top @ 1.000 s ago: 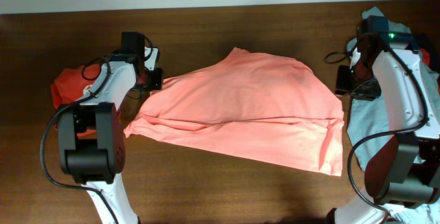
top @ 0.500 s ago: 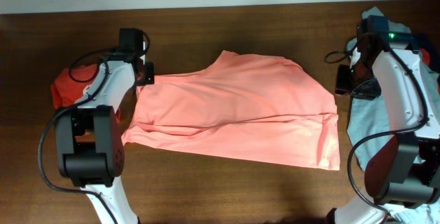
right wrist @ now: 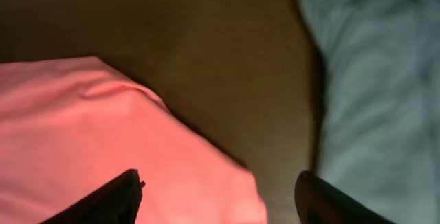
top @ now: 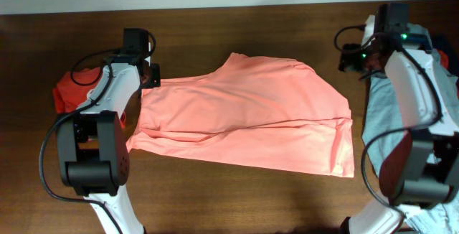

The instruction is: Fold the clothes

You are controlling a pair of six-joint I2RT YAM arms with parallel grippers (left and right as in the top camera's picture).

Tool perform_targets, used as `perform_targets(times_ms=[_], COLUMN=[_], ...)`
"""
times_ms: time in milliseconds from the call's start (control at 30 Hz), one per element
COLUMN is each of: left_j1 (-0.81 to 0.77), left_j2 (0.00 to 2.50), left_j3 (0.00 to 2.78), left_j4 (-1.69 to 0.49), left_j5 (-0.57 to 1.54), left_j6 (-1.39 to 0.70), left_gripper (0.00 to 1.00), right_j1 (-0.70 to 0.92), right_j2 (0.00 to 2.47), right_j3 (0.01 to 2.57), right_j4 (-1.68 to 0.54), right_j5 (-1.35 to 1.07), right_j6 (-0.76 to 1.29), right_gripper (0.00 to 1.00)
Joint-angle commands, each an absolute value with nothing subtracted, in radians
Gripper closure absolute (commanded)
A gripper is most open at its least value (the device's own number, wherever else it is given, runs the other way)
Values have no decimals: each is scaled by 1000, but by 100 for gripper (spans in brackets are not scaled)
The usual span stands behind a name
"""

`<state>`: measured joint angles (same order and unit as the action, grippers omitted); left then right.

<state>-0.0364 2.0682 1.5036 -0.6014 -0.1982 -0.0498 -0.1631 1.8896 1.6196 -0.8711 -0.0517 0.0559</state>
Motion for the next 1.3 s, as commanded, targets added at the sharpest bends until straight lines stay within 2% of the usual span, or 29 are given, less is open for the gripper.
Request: perform_targets(times_ms=[0,233,600,800,867,1000,1167,1267], left_j1=[-32,-37,-92,-99,-98,-99,-99,-99], left_j2=[2033,2033,2036,2036,2036,2038,2045,2046], left_j3=[1523,1523,1523,1523,1521,1515,1504,1498], left_j4=[-603,-600,-607,-610,-618,-623,-622,-622], left_j5=[-167,-17,5,5,5,5,5,6], left_j6=[-56,-55,-56,-56,-56,-56,-56,-56], left_gripper=[79,79,79,77,77,77,76,76], right_j1=[-164,-157,-85,-73,-73,-73,-72,-73], right_j2=[1972,2066,2208,2253,2257,2264,2267,2265], right_j3=[1627,1627,1627,1627,1627,1627,1627,1628], right_j4=[-797,-603,-477,-480,-486,-494,-506,-517], right_j5=[-223,-407,-411,-377,-365,-363,-354,-343], right_j6=[10,11,3,3,3,3,4,4], right_gripper=[22,21,22,28,34,52,96,96])
